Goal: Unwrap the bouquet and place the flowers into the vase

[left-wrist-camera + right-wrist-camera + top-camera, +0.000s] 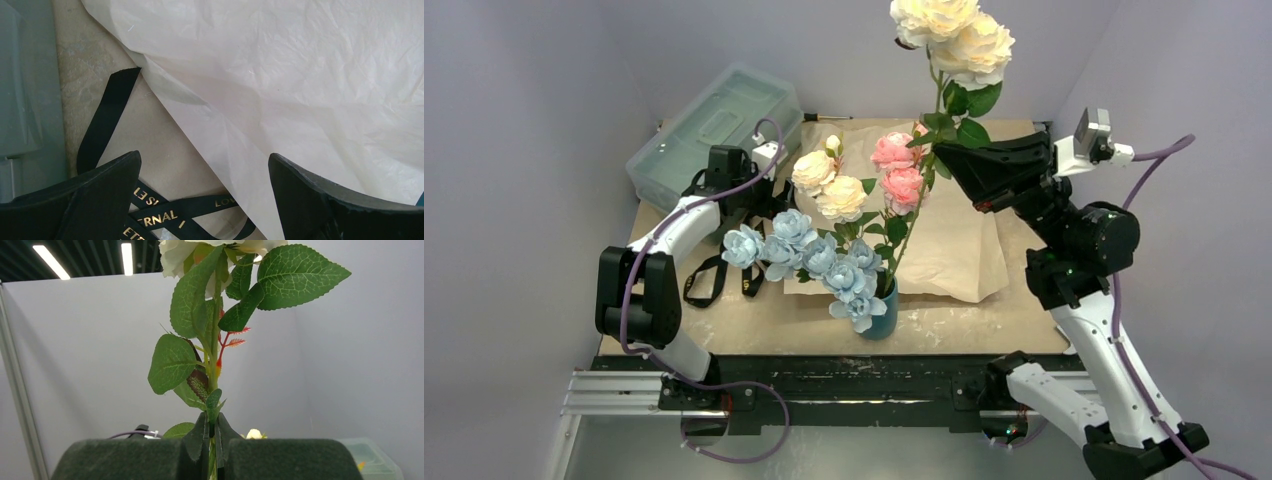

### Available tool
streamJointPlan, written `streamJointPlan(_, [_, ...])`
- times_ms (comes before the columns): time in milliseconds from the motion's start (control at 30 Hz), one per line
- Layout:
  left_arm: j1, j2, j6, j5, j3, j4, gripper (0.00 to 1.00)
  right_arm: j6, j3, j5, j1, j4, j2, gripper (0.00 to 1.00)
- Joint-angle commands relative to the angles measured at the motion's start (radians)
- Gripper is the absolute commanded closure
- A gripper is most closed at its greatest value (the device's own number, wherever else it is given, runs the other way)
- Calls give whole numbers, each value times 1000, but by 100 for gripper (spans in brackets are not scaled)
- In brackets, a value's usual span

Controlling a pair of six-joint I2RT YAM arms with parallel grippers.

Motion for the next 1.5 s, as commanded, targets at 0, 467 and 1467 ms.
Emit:
streamJointPlan(0, [-5, -27, 31, -8, 25, 6, 0, -80, -25, 50, 60, 87, 10, 100])
streamJointPlan(467, [-4, -51, 82, -27, 28, -44, 0, -302, -315, 63, 190, 187, -31, 100])
streamJointPlan(1467, [-4, -16, 86, -29, 33, -35, 0, -553, -643, -66, 231, 266, -98, 100])
